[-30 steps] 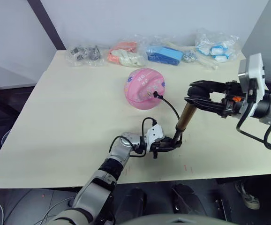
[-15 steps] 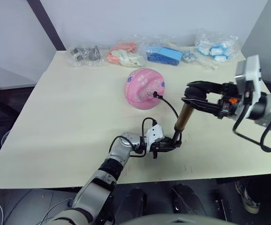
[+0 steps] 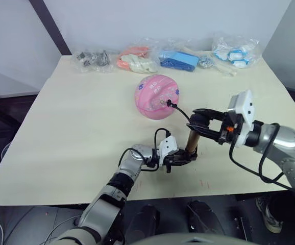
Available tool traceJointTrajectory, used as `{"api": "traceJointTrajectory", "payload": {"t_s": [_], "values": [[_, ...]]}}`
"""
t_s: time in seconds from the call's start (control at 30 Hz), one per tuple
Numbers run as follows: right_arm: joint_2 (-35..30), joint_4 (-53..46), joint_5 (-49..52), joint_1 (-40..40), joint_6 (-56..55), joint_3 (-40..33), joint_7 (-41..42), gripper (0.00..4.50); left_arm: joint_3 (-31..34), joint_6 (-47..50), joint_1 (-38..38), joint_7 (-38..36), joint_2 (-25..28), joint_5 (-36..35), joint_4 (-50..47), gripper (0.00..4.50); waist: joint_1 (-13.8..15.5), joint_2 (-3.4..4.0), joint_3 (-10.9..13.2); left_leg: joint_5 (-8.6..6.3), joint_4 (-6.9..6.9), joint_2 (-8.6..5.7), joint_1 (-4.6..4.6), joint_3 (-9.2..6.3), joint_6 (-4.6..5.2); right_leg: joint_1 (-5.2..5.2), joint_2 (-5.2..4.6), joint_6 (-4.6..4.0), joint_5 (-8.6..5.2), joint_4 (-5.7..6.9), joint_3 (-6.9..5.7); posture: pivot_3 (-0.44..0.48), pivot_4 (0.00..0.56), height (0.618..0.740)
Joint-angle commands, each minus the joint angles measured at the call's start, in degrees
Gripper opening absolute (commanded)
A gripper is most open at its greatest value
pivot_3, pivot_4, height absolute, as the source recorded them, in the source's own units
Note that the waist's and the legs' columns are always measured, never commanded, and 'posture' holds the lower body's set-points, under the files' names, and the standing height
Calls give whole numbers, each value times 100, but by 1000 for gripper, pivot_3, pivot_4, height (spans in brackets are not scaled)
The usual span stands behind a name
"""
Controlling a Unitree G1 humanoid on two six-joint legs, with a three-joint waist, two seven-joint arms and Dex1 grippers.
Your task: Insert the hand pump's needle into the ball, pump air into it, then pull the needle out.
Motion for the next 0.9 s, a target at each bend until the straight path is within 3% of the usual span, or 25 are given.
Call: {"api": "traceJointTrajectory", "payload": {"t_s": [0.03,0.33,0.9], "values": [[82,232,-351,372,-81,533,187,1811,-11,87,59,22,21,36,16,1116,1,0,0,0,0,-1,0,1,0,0,1,0,0,0,0,0,150,740],[284,333,-723,651,-326,652,265,1811,-14,86,70,2,17,27,18,1116,0,-1,-1,1,0,-2,1,0,-2,1,2,0,0,0,0,0,150,740],[-311,-181,1121,-1089,1071,-877,274,1811,-44,47,75,-20,-5,53,78,1116,6,1,4,-2,0,0,-8,-2,4,-3,-3,0,0,-3,-2,0,150,740]]}}
